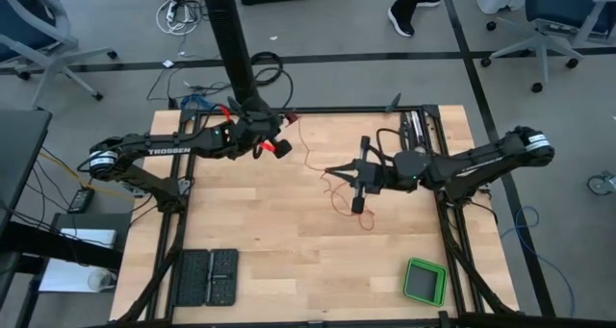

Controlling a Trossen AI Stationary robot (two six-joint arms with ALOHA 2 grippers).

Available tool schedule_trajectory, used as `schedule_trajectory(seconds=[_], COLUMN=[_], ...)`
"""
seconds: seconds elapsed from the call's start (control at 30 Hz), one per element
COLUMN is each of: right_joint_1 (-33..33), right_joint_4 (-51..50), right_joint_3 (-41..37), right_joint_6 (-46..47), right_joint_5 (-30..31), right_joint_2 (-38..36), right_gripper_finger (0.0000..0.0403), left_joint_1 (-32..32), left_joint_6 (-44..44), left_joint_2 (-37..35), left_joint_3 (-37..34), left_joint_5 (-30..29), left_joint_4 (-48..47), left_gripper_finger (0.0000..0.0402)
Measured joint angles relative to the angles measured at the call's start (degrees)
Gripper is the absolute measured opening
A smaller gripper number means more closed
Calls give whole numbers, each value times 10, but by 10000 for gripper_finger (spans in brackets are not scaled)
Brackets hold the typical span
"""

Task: Coil cords
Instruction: Coil the red wire cable onto the black spool

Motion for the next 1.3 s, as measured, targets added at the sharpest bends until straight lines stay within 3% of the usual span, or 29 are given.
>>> schedule_trajectory(seconds=[0.2,0.43,0.7,0.9,1.13,1.3], right_joint_1=[0,-1,-3,-3,-4,-10], right_joint_4=[15,-5,-81,-161,-328,-455], right_joint_3=[0,0,0,0,0,0], right_joint_6=[-1,-1,-1,21,115,219], right_joint_5=[-51,-51,-44,54,223,271], right_joint_2=[40,61,35,15,2,2], right_gripper_finger=[0,0,0,0,0,0], left_joint_1=[0,0,0,0,3,13], left_joint_6=[-99,-150,-147,-141,-125,-122], left_joint_2=[0,0,0,0,0,0], left_joint_3=[0,0,0,0,0,0], left_joint_5=[19,161,346,439,451,452], left_joint_4=[75,211,264,284,297,291], left_gripper_finger=[1,1,1,1,1,2])
